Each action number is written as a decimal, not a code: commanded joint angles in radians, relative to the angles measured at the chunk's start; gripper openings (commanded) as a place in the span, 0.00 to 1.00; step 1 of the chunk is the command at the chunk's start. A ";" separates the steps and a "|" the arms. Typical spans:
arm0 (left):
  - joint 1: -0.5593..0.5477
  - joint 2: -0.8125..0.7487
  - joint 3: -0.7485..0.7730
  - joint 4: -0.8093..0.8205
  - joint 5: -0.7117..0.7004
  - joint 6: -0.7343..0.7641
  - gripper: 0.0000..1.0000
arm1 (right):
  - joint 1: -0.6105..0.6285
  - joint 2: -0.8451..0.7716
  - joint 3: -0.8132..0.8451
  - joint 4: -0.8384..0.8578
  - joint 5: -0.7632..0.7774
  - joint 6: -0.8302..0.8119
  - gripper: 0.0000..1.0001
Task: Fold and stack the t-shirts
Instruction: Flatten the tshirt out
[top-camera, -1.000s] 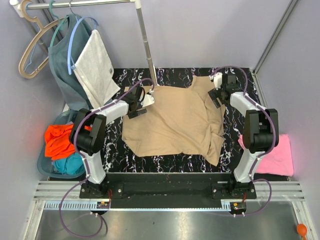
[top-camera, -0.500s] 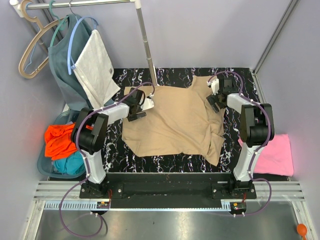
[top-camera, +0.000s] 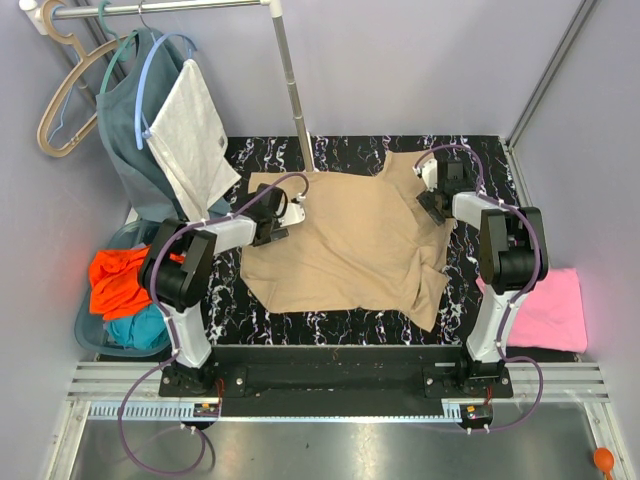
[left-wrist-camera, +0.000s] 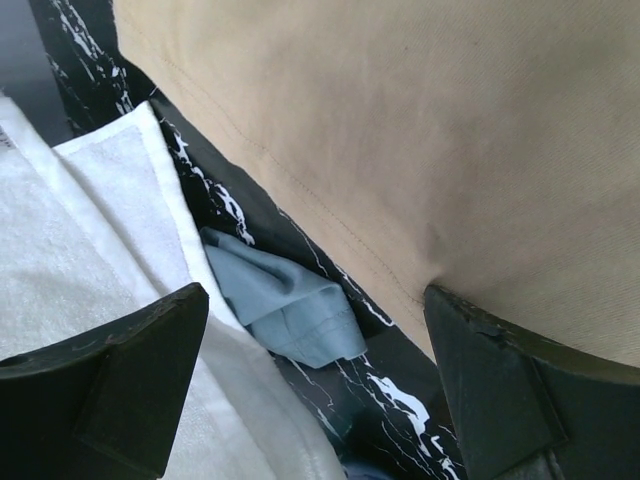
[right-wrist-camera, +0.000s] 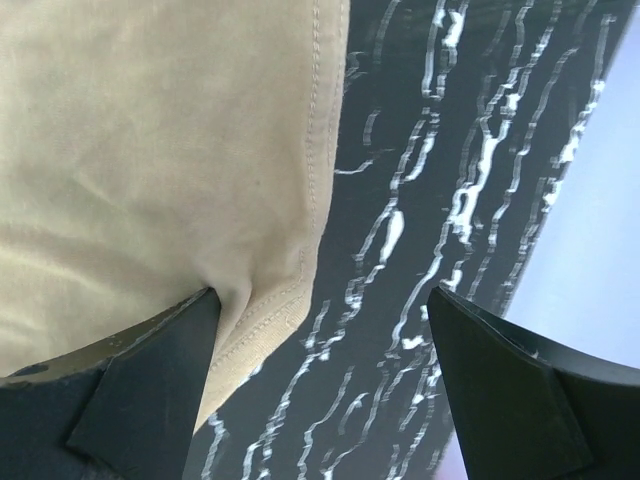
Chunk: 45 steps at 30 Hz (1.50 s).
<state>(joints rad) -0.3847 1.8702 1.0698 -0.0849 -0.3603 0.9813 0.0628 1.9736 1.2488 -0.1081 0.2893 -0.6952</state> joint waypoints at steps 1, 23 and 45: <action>0.026 0.009 -0.076 -0.007 0.001 0.020 0.96 | -0.026 0.045 0.000 0.051 0.094 -0.079 0.94; -0.002 -0.092 -0.180 -0.081 0.011 -0.020 0.96 | -0.057 -0.122 -0.195 0.042 0.110 -0.086 0.93; -0.025 -0.155 0.099 -0.174 0.017 -0.069 0.99 | -0.058 -0.145 0.043 -0.057 0.064 0.016 0.94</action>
<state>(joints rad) -0.4141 1.7168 1.0630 -0.2695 -0.3664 0.9367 0.0109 1.8240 1.1797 -0.1551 0.3729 -0.7261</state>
